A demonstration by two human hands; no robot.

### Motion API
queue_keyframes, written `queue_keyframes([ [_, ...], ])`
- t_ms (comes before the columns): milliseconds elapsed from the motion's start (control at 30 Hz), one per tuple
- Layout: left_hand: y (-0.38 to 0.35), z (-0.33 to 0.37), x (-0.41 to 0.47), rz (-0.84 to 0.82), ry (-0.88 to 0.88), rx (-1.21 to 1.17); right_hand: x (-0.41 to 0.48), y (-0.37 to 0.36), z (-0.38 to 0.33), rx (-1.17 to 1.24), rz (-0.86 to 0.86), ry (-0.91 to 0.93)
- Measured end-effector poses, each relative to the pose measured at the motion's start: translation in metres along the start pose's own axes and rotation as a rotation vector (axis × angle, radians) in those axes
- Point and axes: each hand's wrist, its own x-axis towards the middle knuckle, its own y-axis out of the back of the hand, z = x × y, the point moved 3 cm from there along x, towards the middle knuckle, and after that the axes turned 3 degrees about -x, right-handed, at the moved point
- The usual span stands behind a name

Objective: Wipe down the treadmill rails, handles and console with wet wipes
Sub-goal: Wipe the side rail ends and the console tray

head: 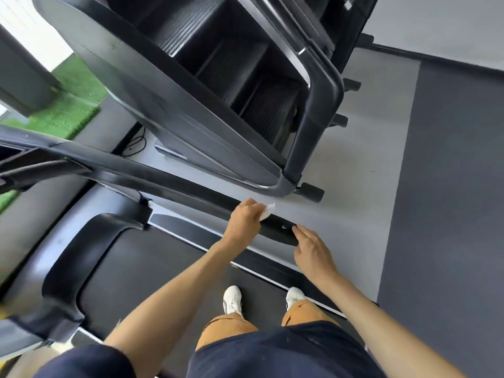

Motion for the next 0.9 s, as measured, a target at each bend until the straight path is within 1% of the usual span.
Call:
queue_keyframes([
  [67,0.039,-0.013,0.014,0.215,0.108,0.019,0.001,0.002,0.001,0.003,-0.025,0.017],
  [100,0.054,-0.023,0.020,0.284,0.181,0.058,0.002,0.002,0.002,-0.003,-0.039,0.027],
  [133,0.064,-0.033,0.024,0.316,0.253,0.109,0.003,0.002,0.003,-0.013,-0.050,0.038],
  [200,0.059,-0.046,0.024,0.302,0.345,0.176,0.004,0.003,0.007,-0.027,-0.071,0.055],
  [267,0.032,-0.034,0.011,0.265,0.344,0.170,0.003,0.005,0.009,-0.031,-0.098,0.069],
  [300,0.014,-0.022,0.004,0.241,0.320,0.151,0.003,0.005,0.010,-0.030,-0.106,0.076],
  [367,-0.019,0.003,-0.007,0.136,0.239,0.093,0.004,0.006,0.012,-0.027,-0.104,0.086],
  [467,-0.040,0.028,-0.015,-0.022,0.045,0.024,0.010,0.012,0.016,-0.004,-0.111,0.079],
  [500,-0.037,0.029,-0.014,-0.025,0.015,0.005,0.011,0.013,0.018,0.004,-0.121,0.085],
  [533,-0.025,0.026,-0.011,0.023,0.025,-0.017,0.012,0.015,0.019,0.013,-0.133,0.096],
  [567,-0.010,0.020,-0.006,0.109,0.079,-0.035,0.013,0.016,0.020,0.019,-0.141,0.109],
  [633,0.025,-0.001,0.005,0.298,0.258,0.000,0.011,0.016,0.022,0.021,-0.153,0.136],
  [700,0.046,-0.021,0.014,0.377,0.418,0.055,0.010,0.015,0.023,0.012,-0.167,0.157],
  [767,0.038,-0.022,0.017,0.346,0.462,0.093,0.009,0.015,0.025,0.023,-0.179,0.166],
  [833,0.010,-0.003,0.009,0.292,0.417,0.139,0.009,0.015,0.028,0.091,-0.197,0.165],
  [900,-0.020,0.015,-0.002,0.242,0.371,0.158,0.008,0.017,0.032,0.223,-0.178,0.130],
])
